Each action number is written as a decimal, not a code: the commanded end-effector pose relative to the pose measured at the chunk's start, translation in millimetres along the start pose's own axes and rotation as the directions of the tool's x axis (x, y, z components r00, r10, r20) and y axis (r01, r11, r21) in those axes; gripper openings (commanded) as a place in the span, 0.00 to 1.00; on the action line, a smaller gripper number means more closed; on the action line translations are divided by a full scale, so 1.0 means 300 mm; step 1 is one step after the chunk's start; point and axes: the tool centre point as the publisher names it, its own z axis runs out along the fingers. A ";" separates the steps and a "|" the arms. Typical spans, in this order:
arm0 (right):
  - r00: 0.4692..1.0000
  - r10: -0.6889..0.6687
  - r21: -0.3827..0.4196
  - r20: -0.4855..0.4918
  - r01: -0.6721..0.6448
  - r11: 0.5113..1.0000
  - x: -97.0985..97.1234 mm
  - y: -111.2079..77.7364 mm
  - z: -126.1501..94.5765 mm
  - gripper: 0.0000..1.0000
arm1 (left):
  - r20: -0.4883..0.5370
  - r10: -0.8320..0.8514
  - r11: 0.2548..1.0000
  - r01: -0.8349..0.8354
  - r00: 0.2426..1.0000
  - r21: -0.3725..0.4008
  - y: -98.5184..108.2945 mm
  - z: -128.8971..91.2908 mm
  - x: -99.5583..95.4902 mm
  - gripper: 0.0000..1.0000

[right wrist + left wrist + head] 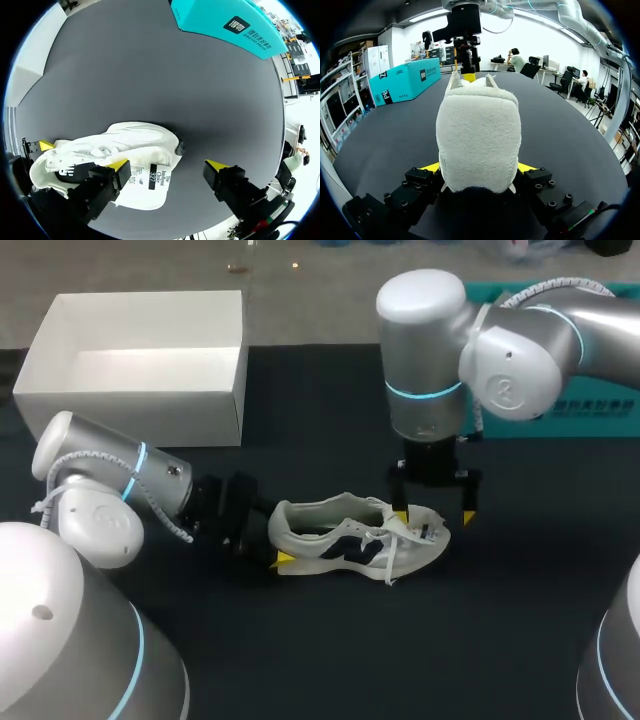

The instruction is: Take the shoe out of the shoebox, open the shoe tongue, remove and reinsert the insole, then place the shoe into the shoebox

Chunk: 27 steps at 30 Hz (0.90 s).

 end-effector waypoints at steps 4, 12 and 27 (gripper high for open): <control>0.998 -0.031 -0.096 -0.055 0.026 0.995 -0.019 -0.054 -0.118 1.00 | 0.002 0.000 1.000 0.000 1.000 -0.001 -0.002 0.001 0.004 0.00; 0.960 -0.246 -0.274 -0.136 0.202 0.940 0.009 -0.086 -0.256 1.00 | 0.002 0.000 1.000 0.000 1.000 -0.001 -0.002 0.001 0.004 0.00; 0.537 -0.836 -0.415 -0.114 0.738 0.531 0.132 -0.194 -0.353 1.00 | 0.002 0.000 1.000 0.000 1.000 -0.001 -0.002 0.001 0.004 0.00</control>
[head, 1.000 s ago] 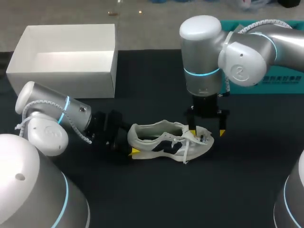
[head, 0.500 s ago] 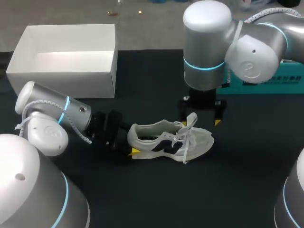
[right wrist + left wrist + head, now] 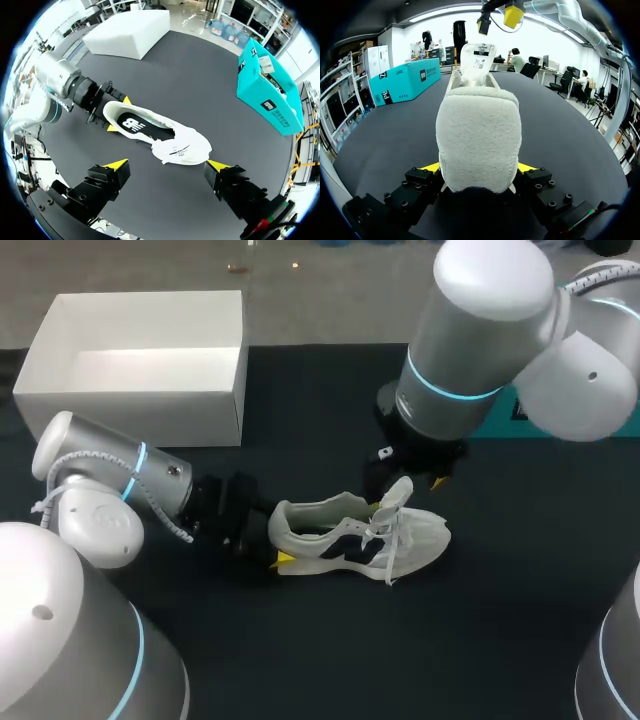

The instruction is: Take the shoe out of the shoebox, open the shoe tongue, remove and reinsert the insole, then place the shoe into the shoebox

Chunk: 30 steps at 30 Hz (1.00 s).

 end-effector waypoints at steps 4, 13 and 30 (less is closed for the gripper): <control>0.931 -0.358 0.002 -0.067 0.359 0.933 0.048 -0.024 0.030 1.00 | 0.003 0.000 1.000 0.000 1.000 -0.002 -0.001 0.000 0.004 0.00; 0.931 -0.358 0.002 -0.067 0.359 0.933 0.048 -0.024 0.030 1.00 | 0.003 0.000 1.000 0.000 1.000 -0.002 -0.001 0.000 0.004 0.00; 0.529 -0.841 -0.143 -0.113 0.829 0.541 0.175 0.056 -0.003 1.00 | 0.003 0.000 1.000 0.000 1.000 -0.002 -0.001 0.000 0.004 0.00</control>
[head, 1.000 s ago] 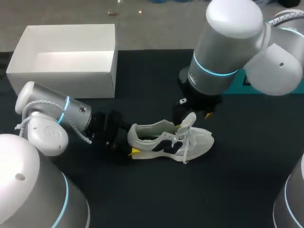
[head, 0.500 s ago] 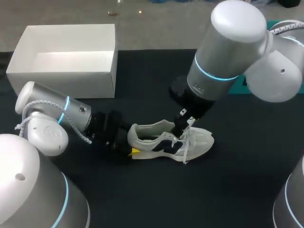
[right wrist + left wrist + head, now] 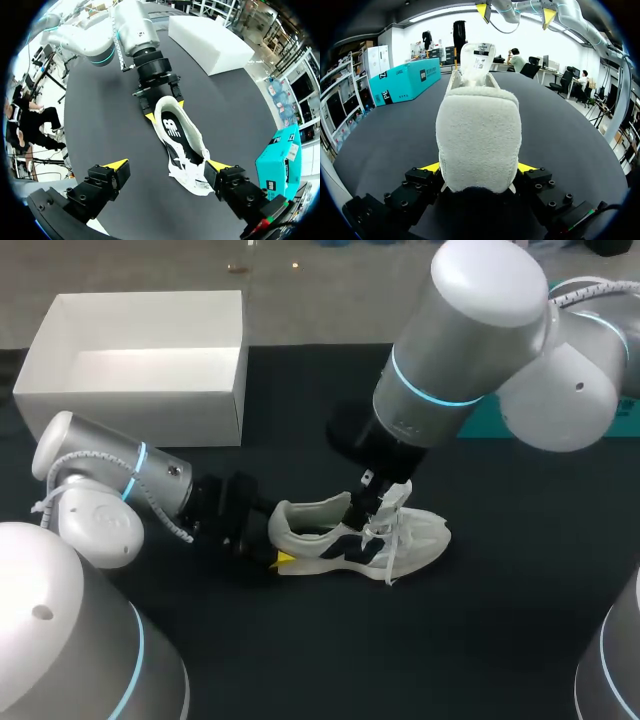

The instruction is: Take the shoe out of the shoebox, open the shoe tongue, remove and reinsert the insole, then place the shoe into the shoebox

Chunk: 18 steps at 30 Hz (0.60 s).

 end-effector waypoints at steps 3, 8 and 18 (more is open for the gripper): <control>0.943 -0.328 -0.009 -0.058 0.328 0.945 0.002 0.020 0.005 1.00 | 0.003 0.000 1.000 0.000 1.000 -0.002 -0.001 0.000 0.004 0.00; 0.943 -0.328 -0.009 -0.058 0.328 0.945 0.002 0.020 0.005 1.00 | 0.003 0.000 1.000 0.000 1.000 -0.002 -0.001 0.000 0.004 0.00; 0.941 -0.335 0.014 -0.056 0.336 0.942 0.020 0.037 0.021 1.00 | 0.003 0.000 1.000 0.000 1.000 -0.002 -0.001 0.000 0.004 0.00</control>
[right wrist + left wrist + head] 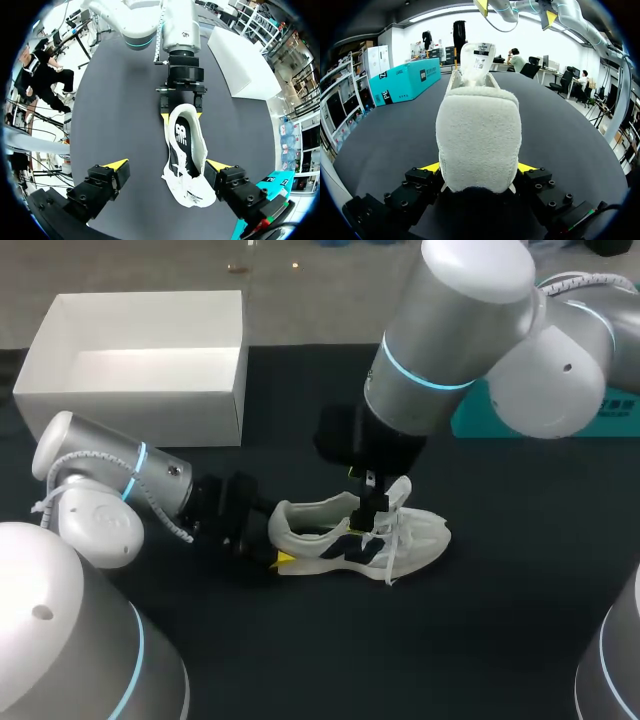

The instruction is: Take the shoe out of the shoebox, open the shoe tongue, remove and reinsert the insole, then place the shoe into the shoebox

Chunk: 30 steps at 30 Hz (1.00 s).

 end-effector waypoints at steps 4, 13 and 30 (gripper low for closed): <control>0.999 -0.022 0.067 0.026 0.020 0.998 -0.014 0.036 0.062 1.00 | 0.003 0.000 1.000 0.000 1.000 -0.002 -0.001 0.000 0.004 0.00; 0.997 -0.023 0.080 0.077 0.017 0.997 -0.087 0.045 0.082 0.00 | 0.003 0.000 1.000 0.000 1.000 -0.002 -0.001 0.000 0.004 0.00; 0.996 -0.026 0.082 0.080 0.019 0.996 -0.097 0.051 0.099 0.00 | 0.003 0.000 1.000 0.000 1.000 -0.002 -0.001 0.000 0.004 0.00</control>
